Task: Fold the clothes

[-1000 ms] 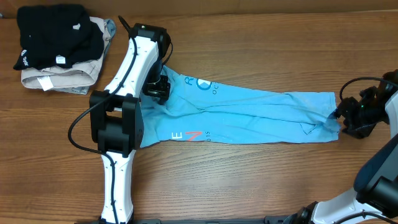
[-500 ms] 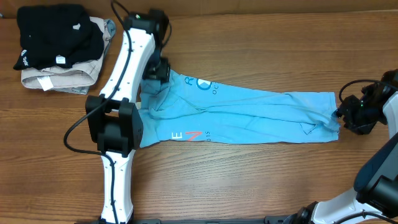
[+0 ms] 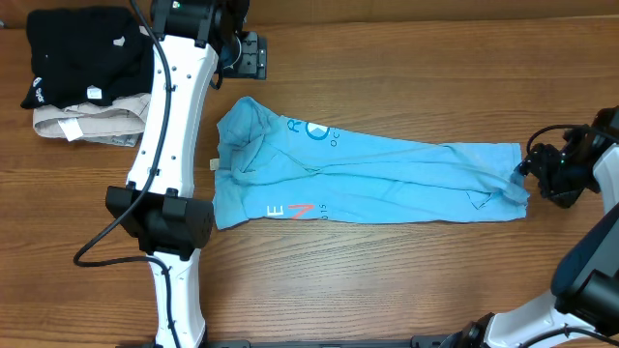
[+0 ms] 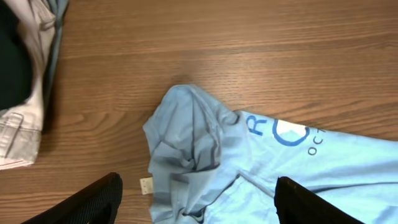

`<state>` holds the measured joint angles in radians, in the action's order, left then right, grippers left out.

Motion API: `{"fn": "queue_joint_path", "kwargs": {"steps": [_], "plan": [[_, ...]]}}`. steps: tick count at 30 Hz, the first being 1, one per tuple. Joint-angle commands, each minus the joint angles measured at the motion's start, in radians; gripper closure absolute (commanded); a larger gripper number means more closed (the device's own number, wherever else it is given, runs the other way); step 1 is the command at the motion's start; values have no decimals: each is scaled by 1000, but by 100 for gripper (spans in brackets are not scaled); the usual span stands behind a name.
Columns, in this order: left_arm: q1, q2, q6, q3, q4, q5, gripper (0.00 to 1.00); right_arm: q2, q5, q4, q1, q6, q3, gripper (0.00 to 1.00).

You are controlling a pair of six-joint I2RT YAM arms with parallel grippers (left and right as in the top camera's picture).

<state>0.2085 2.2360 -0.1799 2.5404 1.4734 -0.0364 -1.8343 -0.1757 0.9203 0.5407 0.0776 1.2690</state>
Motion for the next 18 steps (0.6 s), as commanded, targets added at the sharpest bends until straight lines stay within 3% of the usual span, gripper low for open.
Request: {"fn": "queue_joint_path", "kwargs": {"steps": [1,14,18], "plan": [[-5,12,20,-1,6,22,20,-49,-16,0,-8,-29,-6,23],[-5,18,20,-14,11,22,18,-157,70,-14,-121,-53,-6,22],[-5,18,20,-24,13,22,18,-187,158,-4,-168,-38,-7,33]]}}
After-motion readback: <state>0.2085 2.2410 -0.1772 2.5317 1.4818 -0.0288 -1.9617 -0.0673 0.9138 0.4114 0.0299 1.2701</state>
